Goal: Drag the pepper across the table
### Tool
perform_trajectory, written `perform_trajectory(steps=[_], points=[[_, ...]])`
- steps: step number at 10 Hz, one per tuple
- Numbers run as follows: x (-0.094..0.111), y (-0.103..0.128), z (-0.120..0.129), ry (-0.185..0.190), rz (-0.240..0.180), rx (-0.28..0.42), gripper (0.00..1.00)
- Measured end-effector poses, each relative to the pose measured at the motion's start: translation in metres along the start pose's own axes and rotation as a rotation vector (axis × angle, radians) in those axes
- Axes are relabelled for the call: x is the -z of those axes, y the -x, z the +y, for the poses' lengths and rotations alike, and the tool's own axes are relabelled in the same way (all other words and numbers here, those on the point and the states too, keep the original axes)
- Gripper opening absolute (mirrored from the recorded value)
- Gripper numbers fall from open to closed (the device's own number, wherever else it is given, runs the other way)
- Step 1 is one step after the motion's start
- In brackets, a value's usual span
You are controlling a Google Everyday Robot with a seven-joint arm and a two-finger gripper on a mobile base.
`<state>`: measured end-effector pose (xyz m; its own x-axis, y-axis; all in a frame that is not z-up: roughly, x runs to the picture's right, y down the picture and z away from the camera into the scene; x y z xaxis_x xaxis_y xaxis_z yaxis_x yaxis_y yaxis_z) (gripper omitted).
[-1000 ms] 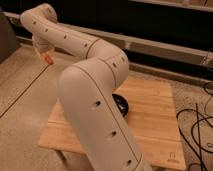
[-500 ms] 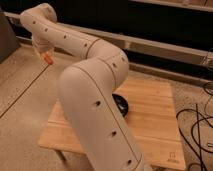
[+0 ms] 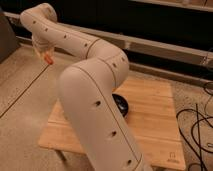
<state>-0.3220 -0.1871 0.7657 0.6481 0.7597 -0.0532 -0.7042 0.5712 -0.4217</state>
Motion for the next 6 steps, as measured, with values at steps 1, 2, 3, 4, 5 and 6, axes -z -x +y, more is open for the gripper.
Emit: perform_trajectory(steps=[1,2,3,4,5,6], points=[[0.004,0.017,0.016,-0.003,-0.008,0.050,0.00],[0.005,0.036,0.040,-0.004,-0.013,0.116,0.00],[0.003,0.048,0.060,-0.004,-0.011,0.170,0.00],[0.001,0.056,0.072,-0.002,-0.009,0.203,0.00],[-0.004,0.061,0.084,0.007,-0.002,0.228,0.00],[-0.012,0.061,0.094,0.029,0.009,0.235,0.00]])
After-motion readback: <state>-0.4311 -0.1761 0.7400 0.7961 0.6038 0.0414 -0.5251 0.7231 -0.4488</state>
